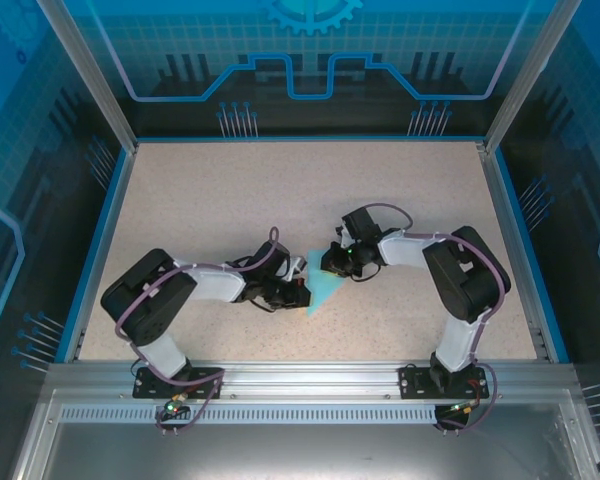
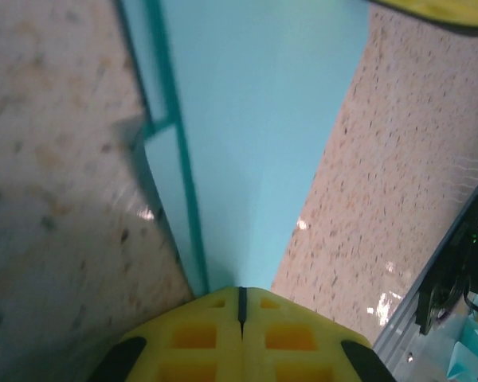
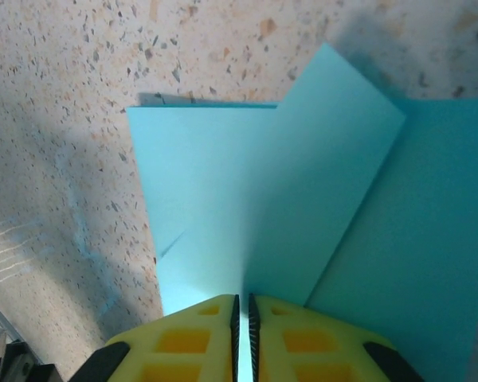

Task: Fold a paper plane with a square sheet of paper (pick it up from the middle)
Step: Fourth fold the wing at the center of the table.

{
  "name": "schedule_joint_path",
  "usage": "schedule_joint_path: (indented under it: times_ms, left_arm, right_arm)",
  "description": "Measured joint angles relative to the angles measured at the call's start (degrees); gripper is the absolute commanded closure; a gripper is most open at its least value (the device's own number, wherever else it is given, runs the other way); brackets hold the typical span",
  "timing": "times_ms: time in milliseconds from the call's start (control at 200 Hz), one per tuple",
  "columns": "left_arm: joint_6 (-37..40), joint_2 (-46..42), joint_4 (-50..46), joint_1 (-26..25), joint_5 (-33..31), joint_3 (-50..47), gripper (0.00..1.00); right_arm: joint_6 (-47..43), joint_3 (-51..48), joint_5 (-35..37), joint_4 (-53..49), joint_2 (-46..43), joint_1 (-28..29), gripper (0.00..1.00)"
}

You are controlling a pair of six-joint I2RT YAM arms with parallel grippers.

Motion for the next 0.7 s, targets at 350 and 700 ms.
schedule_joint_path:
  times_ms: [350,700]
  left_arm:
    - [3.65,0.39,-8.68,5.97,0.48,14.45,0.93]
    - [5.81,2.80,-12.81,5.97,0.59,16.28,0.90]
  right_arm:
    - [-0.68,-4.26,2.99,-4.07,-15.06,-2.43,0.65]
    - [1.16,-11.10,3.48,-4.85,-15.04,-3.13,0.60]
